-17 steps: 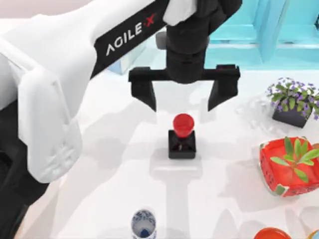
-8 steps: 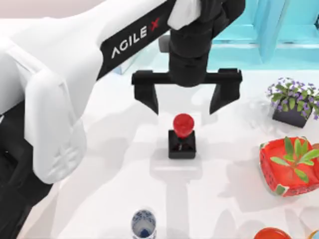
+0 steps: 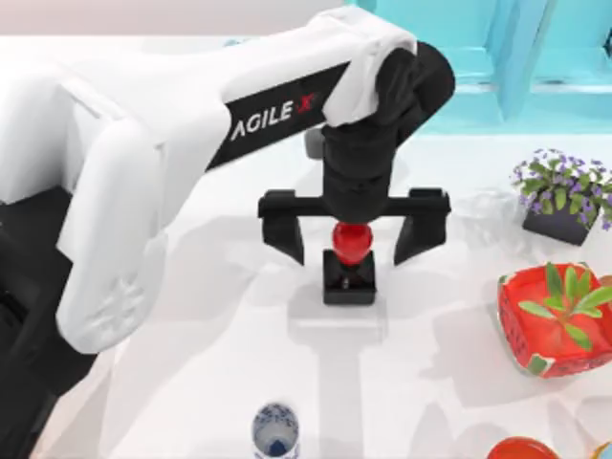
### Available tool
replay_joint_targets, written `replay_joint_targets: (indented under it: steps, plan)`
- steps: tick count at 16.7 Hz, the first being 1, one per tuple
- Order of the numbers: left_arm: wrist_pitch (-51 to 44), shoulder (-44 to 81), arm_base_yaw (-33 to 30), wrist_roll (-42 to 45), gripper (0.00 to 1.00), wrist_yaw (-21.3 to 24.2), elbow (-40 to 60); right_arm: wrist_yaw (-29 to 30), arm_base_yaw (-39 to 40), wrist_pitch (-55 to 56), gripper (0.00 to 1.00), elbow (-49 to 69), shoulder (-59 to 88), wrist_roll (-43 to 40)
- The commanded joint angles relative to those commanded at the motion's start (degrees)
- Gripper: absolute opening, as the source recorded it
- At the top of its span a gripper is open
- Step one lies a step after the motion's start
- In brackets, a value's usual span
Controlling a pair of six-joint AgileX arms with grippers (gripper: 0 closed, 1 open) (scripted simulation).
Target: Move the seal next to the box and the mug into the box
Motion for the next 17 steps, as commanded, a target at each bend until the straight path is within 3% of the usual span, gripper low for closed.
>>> replay_joint_targets:
  steps: [5, 17]
  plan:
    - [1.3, 0.0, -0.1, -0.1, 1.0, 0.0, -1.3, 0.0, 0.0, 0.0, 1.0, 0.0, 0.0, 0.0]
    - [1.3, 0.0, -0.1, -0.1, 0.1, 0.0, -1.3, 0.0, 0.0, 0.0, 1.0, 0.0, 0.0, 0.0]
